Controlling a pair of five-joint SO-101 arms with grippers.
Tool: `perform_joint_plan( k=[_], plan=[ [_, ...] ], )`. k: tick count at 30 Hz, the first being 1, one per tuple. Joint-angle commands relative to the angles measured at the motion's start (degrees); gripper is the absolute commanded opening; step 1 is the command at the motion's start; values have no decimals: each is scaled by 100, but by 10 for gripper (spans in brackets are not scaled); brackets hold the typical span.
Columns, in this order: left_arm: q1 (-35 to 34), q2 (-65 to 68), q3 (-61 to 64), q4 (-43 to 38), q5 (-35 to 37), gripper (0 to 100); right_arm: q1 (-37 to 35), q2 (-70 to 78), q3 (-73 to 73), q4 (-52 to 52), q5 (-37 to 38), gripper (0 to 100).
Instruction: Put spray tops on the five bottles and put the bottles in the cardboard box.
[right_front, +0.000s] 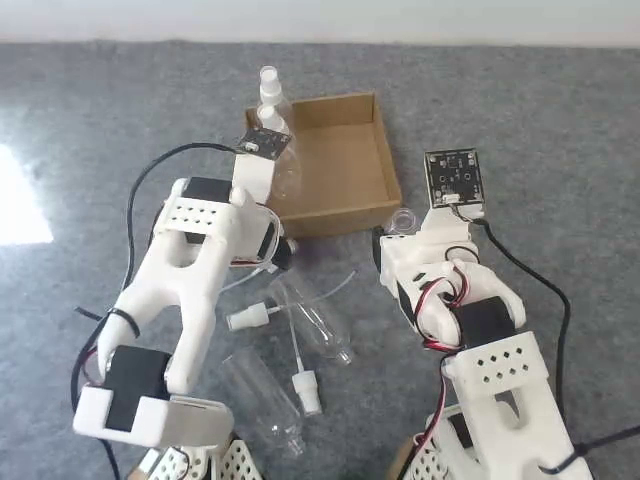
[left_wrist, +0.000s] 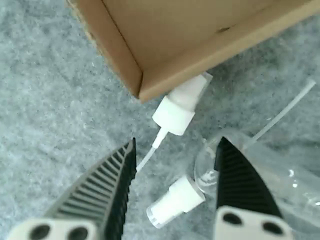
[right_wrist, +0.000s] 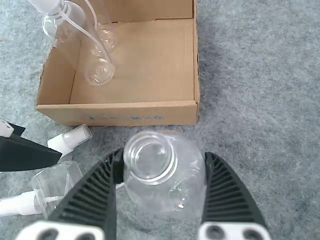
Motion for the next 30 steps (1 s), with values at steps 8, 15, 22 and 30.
perform_joint_plan(
  k=[8,15,22,30],
  plan=[
    [35,492,-31,-589,-1116,246,66,-180,-79,-119,79,77],
    [35,976,-127,-888,-1407,246,66,-180,-79,-119,79,77],
    [149,1055,-347,-905,-1424,246,66,-180,-79,-119,79,77],
    [519,1363,-497,-730,-1459,188,66,-180,-79,-119,79,77]
  ],
)
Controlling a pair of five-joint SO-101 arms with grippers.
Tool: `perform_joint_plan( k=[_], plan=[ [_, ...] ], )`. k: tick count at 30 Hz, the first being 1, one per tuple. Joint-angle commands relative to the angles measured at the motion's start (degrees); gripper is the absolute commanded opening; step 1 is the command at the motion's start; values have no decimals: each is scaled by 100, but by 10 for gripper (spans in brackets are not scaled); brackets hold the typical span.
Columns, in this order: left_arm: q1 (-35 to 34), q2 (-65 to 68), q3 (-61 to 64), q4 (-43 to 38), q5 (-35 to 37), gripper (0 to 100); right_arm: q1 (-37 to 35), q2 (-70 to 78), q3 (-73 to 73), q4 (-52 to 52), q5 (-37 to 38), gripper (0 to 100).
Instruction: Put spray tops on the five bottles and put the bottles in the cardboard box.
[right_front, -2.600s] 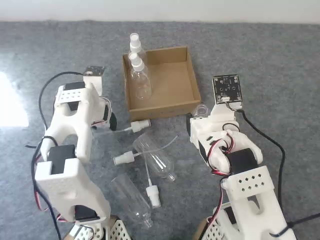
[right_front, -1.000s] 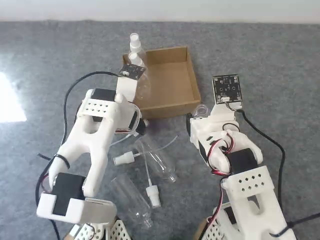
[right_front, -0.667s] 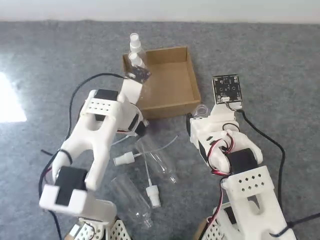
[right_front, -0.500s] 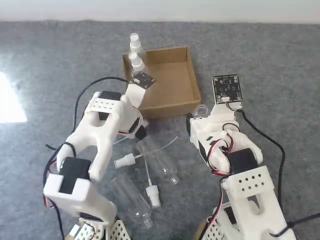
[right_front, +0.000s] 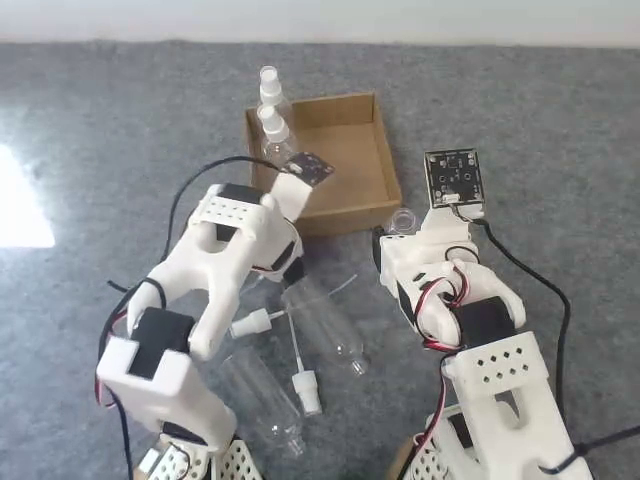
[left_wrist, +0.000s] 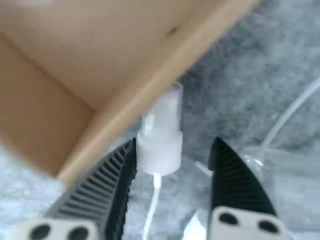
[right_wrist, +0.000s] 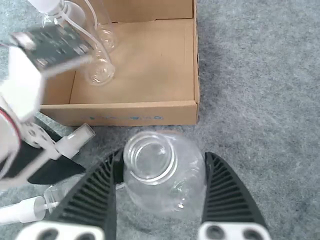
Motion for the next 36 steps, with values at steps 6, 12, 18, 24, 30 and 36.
perform_joint_plan(
  k=[6,12,18,24,30,36],
  plan=[
    [79,255,-549,299,-53,160,66,-180,-79,-119,79,77],
    [114,246,-523,633,-53,119,66,-180,-79,-119,79,77],
    [114,237,-532,976,-62,111,66,-180,-79,-119,79,77],
    [-18,-141,-462,1327,-62,82,66,-180,-79,-119,79,77],
    [-510,-1653,110,1688,-448,84,66,-180,-79,-119,79,77],
    [-1319,-2910,734,1881,-1055,84,66,-180,-79,-119,79,77]
  ],
)
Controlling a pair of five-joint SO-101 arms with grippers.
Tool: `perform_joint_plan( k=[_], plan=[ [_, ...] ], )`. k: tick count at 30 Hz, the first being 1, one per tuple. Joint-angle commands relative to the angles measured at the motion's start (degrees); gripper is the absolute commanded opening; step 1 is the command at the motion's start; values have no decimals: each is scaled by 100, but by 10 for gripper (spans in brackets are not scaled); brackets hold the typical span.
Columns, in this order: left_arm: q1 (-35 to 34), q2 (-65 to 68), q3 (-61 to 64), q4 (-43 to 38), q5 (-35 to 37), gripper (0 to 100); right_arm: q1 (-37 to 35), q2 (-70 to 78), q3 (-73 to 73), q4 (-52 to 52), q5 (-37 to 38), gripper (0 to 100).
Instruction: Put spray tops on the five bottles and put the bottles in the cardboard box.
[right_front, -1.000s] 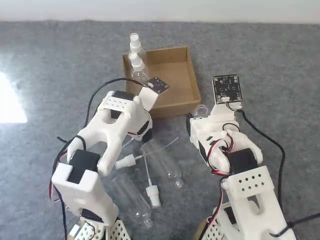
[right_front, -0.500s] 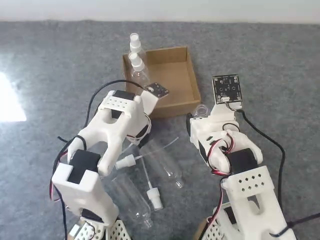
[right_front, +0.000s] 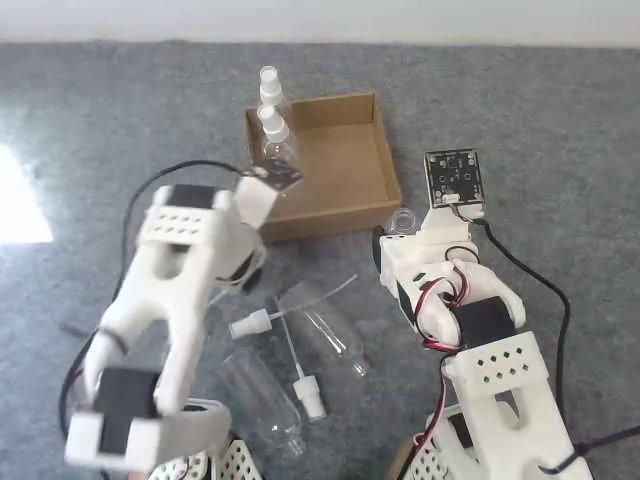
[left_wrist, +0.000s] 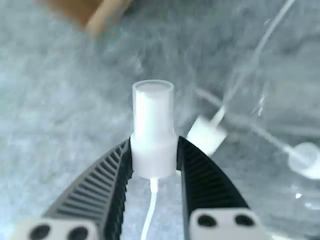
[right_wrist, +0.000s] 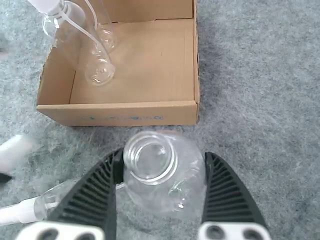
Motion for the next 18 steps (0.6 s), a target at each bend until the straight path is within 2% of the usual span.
perform_joint_plan(
  k=[1,5,11,18],
  plan=[
    [-633,-1055,259,88,-431,84,66,-180,-79,-119,79,77],
    [-1266,-1204,382,53,-747,84,66,-180,-79,-119,79,77],
    [-2136,-1204,400,-290,-633,84,66,-180,-79,-119,79,77],
    [-2593,-1152,479,-325,-659,85,66,-180,-70,-119,79,77]
  ],
)
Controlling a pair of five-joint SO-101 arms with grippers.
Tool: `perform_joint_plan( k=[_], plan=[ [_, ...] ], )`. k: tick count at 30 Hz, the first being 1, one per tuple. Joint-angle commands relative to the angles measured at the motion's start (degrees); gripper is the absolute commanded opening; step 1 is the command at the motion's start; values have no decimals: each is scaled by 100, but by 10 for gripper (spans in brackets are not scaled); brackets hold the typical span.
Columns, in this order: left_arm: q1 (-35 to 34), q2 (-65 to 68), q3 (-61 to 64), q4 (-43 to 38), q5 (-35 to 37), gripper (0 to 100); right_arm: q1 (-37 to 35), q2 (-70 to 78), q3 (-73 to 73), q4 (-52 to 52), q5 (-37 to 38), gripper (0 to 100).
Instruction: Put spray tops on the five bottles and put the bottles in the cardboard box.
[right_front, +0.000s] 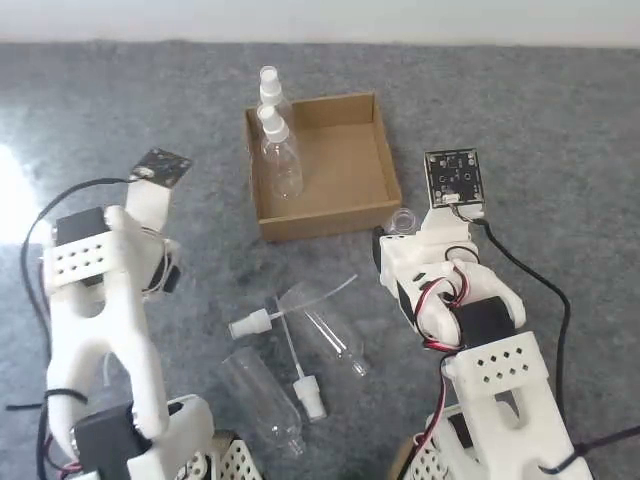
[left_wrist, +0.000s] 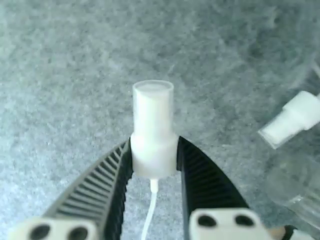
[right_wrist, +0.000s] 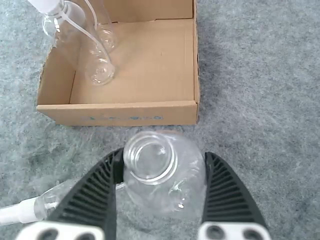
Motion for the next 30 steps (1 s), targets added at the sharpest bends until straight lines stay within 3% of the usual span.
perform_joint_plan(
  k=[1,3,8,12,22,30],
  plan=[
    [-211,-141,92,-105,26,85,66,-180,-70,-119,79,77],
    [-255,97,207,-246,44,97,66,-180,-70,-119,79,77],
    [-835,976,224,-993,53,239,66,-180,-70,-119,79,77],
    [-1152,1618,-154,-1222,26,246,57,-180,-70,-119,79,77],
    [-1002,2514,-1745,158,18,246,57,-180,-70,-119,79,77],
    [-879,3587,-2571,642,18,239,57,-180,-70,-119,79,77]
  ],
)
